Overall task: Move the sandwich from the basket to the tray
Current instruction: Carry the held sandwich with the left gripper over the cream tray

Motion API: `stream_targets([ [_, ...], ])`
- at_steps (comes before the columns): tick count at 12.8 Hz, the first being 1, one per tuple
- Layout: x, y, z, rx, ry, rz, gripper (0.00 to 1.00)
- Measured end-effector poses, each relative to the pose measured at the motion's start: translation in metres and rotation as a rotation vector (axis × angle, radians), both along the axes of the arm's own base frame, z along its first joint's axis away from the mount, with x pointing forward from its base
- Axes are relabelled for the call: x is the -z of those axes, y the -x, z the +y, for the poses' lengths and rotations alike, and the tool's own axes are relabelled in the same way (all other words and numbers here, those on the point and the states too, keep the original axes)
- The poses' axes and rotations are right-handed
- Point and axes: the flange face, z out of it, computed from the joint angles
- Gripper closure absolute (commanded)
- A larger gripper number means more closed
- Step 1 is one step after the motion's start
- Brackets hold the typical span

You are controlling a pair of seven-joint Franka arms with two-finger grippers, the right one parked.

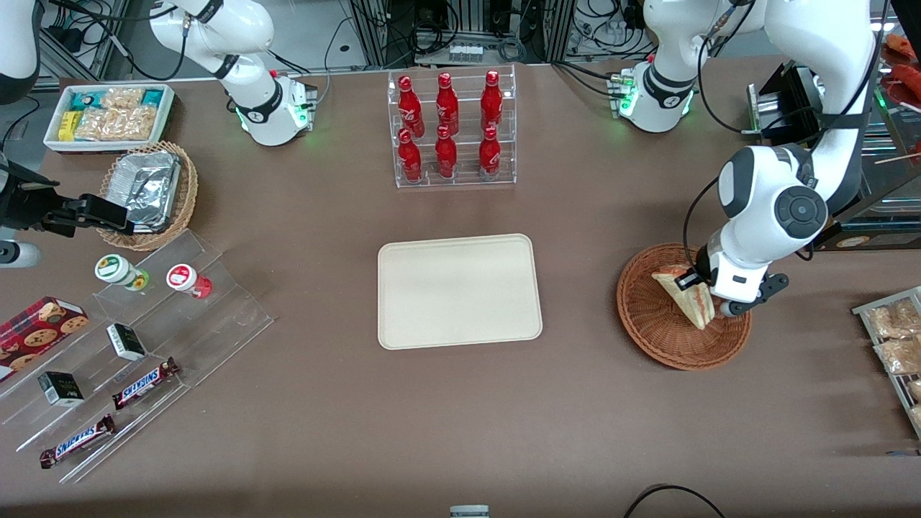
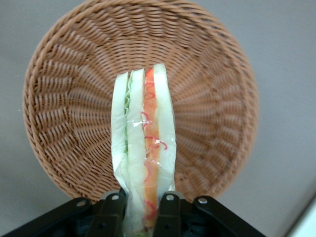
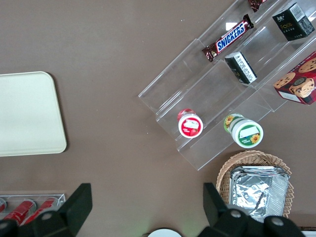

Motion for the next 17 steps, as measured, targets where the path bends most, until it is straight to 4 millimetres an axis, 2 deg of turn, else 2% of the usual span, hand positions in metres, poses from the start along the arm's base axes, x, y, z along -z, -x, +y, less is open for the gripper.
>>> stream_targets([
  [5, -0.012, 0.004, -0.071, 0.133, 0.005, -0.012, 1.00],
  [9, -0.012, 0.019, -0.159, 0.285, 0.008, -0.004, 1.00],
  [12, -0.004, 0.026, -0.230, 0.388, 0.002, 0.030, 1.00],
  [17, 0.018, 0.028, -0.320, 0.412, 0.006, 0.018, 1.00],
])
